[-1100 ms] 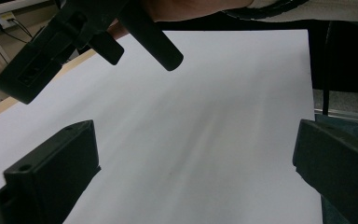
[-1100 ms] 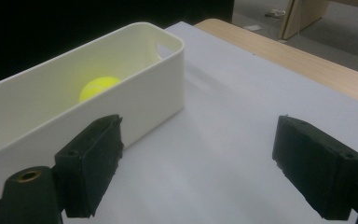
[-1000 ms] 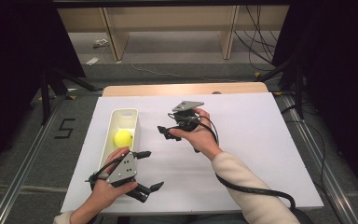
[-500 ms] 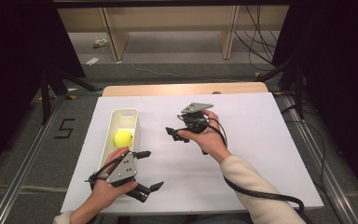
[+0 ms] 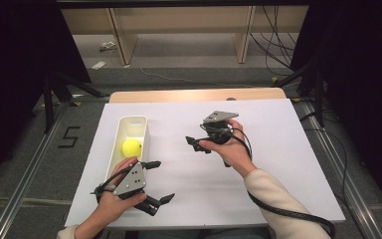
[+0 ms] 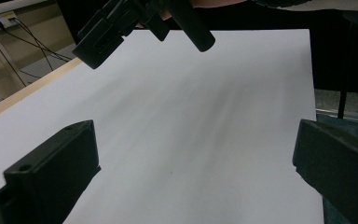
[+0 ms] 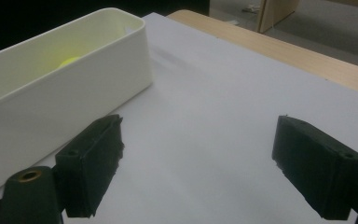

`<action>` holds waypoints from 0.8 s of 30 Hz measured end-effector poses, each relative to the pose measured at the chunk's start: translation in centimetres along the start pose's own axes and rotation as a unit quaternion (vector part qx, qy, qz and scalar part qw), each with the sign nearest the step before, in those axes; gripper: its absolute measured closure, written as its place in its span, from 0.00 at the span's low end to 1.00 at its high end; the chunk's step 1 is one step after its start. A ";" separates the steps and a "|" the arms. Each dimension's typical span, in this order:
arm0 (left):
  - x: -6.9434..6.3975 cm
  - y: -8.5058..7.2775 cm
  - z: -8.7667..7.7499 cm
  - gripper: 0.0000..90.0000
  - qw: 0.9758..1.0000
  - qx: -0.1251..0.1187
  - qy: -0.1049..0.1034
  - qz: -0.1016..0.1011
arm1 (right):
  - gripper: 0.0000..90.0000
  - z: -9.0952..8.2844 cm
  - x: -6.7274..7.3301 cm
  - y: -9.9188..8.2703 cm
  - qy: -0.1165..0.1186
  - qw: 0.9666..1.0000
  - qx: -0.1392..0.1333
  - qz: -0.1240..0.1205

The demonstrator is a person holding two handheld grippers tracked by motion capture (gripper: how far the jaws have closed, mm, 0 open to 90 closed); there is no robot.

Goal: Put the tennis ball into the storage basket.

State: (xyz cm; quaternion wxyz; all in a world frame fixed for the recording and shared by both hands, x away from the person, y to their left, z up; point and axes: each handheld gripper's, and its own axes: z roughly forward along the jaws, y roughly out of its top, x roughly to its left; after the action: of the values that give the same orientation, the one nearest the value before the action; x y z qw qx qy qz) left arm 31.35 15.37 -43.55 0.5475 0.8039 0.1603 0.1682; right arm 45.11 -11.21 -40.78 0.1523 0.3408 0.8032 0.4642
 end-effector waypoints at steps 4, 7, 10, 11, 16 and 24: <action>0.0 0.0 0.0 0.00 1.000 0.000 0.000 0.000 | 0.19 -1.0 -0.5 -0.6 -0.006 1.000 -0.002 0.007; 0.0 0.0 0.0 0.00 1.000 -0.001 0.000 0.000 | 0.19 -1.6 -0.8 -1.0 -0.011 1.000 -0.003 0.009; 0.0 0.0 0.0 0.00 1.000 -0.001 0.001 -0.001 | 0.19 -2.2 -1.2 -1.3 -0.014 1.000 -0.005 0.012; 0.1 0.0 0.0 0.00 1.000 -0.001 0.002 -0.001 | 0.19 -2.4 -1.3 -1.4 -0.015 1.000 -0.005 0.013; 0.0 0.0 0.0 0.00 1.000 0.000 0.002 -0.001 | 0.19 -3.4 -1.7 -2.0 -0.022 1.000 -0.007 0.015; 0.1 0.0 0.0 0.00 1.000 0.000 0.002 -0.001 | 0.19 -4.7 -2.3 -2.9 -0.032 0.999 -0.004 0.019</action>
State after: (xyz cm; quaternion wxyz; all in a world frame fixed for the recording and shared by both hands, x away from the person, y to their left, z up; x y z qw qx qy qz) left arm 31.40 15.40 -43.55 0.5475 0.8033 0.1623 0.1693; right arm 42.92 -16.81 -40.91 0.1701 0.3703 0.7893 0.4593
